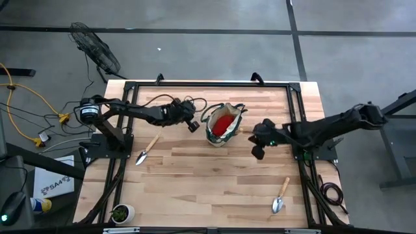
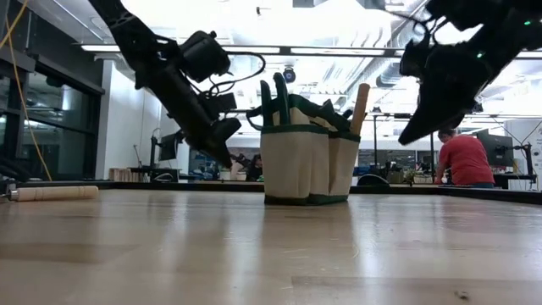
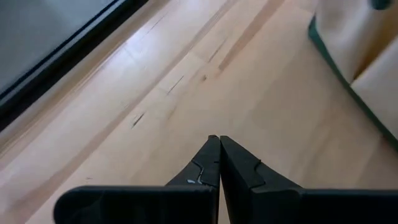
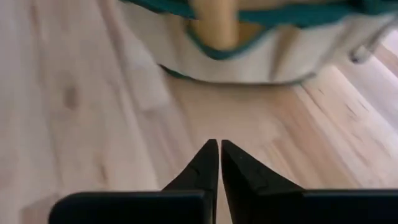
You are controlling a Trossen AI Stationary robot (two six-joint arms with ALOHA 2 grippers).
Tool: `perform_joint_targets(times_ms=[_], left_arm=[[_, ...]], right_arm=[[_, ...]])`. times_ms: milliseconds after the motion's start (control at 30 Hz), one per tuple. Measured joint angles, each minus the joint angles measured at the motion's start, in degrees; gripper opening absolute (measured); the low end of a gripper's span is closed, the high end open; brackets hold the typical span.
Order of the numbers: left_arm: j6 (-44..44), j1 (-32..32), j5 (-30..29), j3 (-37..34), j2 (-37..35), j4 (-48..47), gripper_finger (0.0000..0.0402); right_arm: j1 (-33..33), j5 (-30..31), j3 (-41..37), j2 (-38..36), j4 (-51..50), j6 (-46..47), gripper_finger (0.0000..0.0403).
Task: Pick & Place Garden tools in Gardening bag
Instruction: Adjust the gardening bag on the table
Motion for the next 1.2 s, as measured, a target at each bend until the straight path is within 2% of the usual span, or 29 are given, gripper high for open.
perform_joint_targets(times_ms=[200,400,667,767,867,1000,1200], left_arm=[[1.2,3.89,6.03,0.0,0.0,1.02,0.0],[2.66,4.37,10.2,0.0,0.0,6.06,0.0],[3.03,4.22,10.56,0.0,0.0,9.24,0.0],[3.18,4.22,12.46,0.0,0.17,10.36,0.0],[4.06,4.22,15.43,0.0,1.57,12.84,0.0],[4.0,4.21,15.76,0.5,3.9,13.84,0.0],[4.04,4.22,17.56,1.48,6.89,16.58,0.0]], right_arm=[[7.83,7.59,-4.2,2.48,15.31,1.38,0.0003],[11.1,14.04,-7.36,10.93,32.22,0.56,0.0003],[12.95,14.25,-7.45,27.92,60.4,-7.78,0.0003],[13.23,14.27,-6.59,33.91,69.43,-11.2,0.0003],[13.23,14.26,-3.66,39.29,73.49,-14.07,0.0003],[13.23,14.83,1.94,45.28,73.9,-18.17,0.0003],[13.56,20.45,8.2,51.0,73.82,-19.75,0.0003]])
